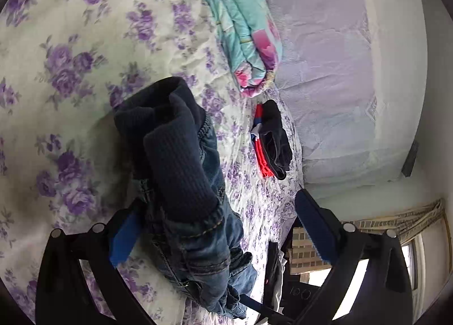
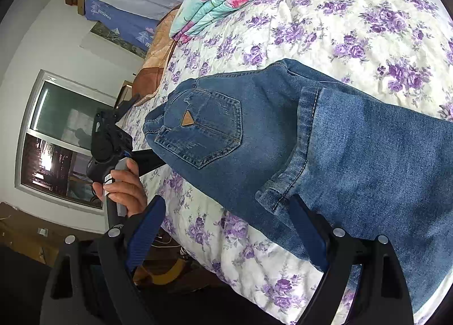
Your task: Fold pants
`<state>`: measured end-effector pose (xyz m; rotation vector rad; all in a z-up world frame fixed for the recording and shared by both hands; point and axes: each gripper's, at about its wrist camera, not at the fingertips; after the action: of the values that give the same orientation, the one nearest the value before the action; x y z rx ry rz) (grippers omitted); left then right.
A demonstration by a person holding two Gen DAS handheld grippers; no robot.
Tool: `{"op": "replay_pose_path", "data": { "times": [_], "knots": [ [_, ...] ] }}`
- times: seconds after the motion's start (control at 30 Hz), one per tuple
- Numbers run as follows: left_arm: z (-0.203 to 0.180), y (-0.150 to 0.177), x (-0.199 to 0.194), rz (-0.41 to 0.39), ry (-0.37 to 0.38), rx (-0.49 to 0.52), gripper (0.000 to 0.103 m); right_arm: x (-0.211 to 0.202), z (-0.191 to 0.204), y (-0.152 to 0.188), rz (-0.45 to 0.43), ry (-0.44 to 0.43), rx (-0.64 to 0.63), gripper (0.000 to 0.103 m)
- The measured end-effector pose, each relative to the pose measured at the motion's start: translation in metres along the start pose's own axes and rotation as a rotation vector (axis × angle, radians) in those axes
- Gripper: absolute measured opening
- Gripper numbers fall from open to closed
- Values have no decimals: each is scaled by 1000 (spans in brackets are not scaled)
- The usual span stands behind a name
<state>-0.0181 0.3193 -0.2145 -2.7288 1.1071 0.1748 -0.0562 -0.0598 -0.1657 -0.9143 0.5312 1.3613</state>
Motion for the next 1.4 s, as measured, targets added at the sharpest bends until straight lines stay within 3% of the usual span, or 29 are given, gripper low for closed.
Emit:
{"op": "replay_pose_path", "data": {
  "times": [0.07,0.17,0.2,0.27,0.4,0.47,0.53,0.6,0.67,0.73,0.83,0.9,1.03,1.13,1.23,1.33,1.4],
  "knots": [
    [-3,2,4,6,-42,63,97,2,1,-1,0,-6,-2,89],
    [31,3,7,5,-122,-40,96,4,2,-2,4,-11,-4,89],
    [37,3,5,-14,-127,-57,90,4,3,-2,6,-11,-4,89],
    [29,2,8,-37,-96,-39,90,6,6,-4,7,-7,-15,89],
    [14,4,22,-33,-113,1,89,16,24,-22,19,-9,-64,89],
    [2,5,18,-39,-104,33,80,17,38,-33,0,-25,-106,89],
    [-1,5,11,-31,-118,71,59,19,47,-39,-7,-44,-140,89],
    [8,3,14,-1,-208,87,53,25,50,-41,1,-34,-154,89],
    [29,0,19,22,-248,21,54,33,51,-43,16,-13,-156,89],
    [31,-1,17,8,-210,-3,54,38,58,-49,15,-30,-172,89],
    [24,0,26,25,-222,18,68,47,73,-67,-15,-28,-193,89],
    [17,2,34,38,-255,46,69,55,78,-76,-22,-40,-182,89],
    [24,3,25,50,-247,20,51,72,81,-78,22,-53,-173,89],
    [28,4,23,72,-265,27,48,103,77,-71,144,53,-203,89],
    [18,7,29,91,-321,95,47,99,82,-69,129,73,-219,89],
    [18,5,29,105,-330,98,47,83,98,-69,79,-1,-254,90],
    [17,6,29,105,-334,109,47,90,100,-65,104,-18,-255,96]
  ]
}}
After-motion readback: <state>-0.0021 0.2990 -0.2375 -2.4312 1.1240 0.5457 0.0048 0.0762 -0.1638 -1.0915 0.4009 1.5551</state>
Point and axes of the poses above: each gripper's, at about its wrist camera, not at the fingertips, and x roughly the way its jaws point, z to its left, y to its underside, and after that the axes turned 12 degrees about y, right-handed
